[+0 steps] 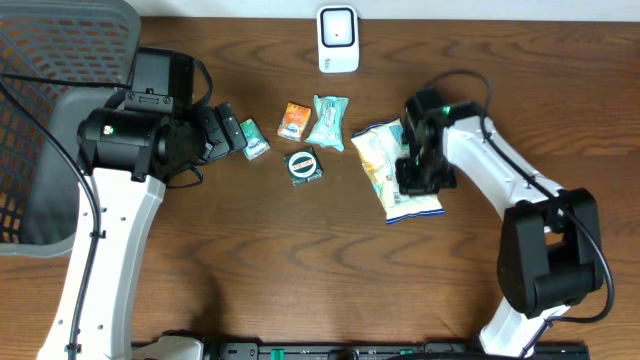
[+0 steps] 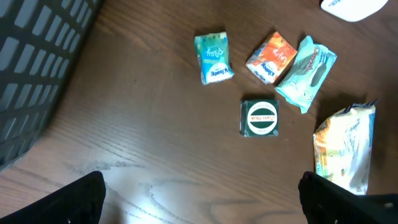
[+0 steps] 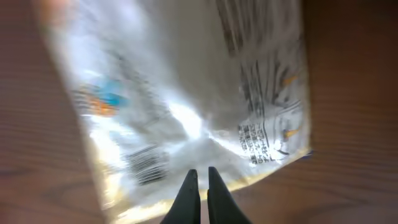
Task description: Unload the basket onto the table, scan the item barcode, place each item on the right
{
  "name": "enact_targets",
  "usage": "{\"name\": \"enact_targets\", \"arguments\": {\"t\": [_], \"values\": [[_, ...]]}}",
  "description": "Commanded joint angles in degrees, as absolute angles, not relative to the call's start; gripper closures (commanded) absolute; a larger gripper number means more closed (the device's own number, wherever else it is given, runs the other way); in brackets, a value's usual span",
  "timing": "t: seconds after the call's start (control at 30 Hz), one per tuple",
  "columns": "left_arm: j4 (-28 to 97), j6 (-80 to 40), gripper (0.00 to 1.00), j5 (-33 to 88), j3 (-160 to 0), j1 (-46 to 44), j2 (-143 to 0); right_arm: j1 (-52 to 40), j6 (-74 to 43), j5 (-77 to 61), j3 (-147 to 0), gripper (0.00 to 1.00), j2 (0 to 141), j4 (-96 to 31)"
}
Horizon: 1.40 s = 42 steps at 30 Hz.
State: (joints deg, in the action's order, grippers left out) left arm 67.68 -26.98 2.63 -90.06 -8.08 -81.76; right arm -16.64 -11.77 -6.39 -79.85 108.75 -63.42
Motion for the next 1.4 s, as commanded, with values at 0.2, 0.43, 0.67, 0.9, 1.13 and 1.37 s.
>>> {"name": "enact_targets", "arguments": {"t": [0.2, 0.43, 0.67, 0.9, 1.13, 1.37], "values": [[67.88, -26.63, 0.02, 2.07, -90.61, -7.94, -81.49, -18.02, -11.09, -4.12, -87.35, 0.95, 108.18, -55.99], [67.90, -26.63, 0.02, 2.09, -90.61, -7.94, -81.49, -18.26, -11.79, -2.94, -82.70, 0.92, 109.12, -45.08], [67.90, -26.63, 0.02, 2.07, -90.61, -7.94, -81.49, -20.14, -11.77, -3.16, -73.21, 0.88, 110.56, -33.08], [67.90, -26.63, 0.03, 2.09, -90.61, -7.94, -81.49, -21.87, -11.70, -2.90, -71.99, 0.86, 110.69, -31.86], [67.90, -26.63, 0.03, 2.07, -90.61, -7.94, -81.49, -21.74, -11.49, -2.87, -83.74, 0.89, 109.71, -40.88], [67.90, -26.63, 0.03, 2.07, -90.61, -7.94, -81.49, -21.85, -10.66, -2.83, -89.12, 0.89, 109.84, -40.42]]}}
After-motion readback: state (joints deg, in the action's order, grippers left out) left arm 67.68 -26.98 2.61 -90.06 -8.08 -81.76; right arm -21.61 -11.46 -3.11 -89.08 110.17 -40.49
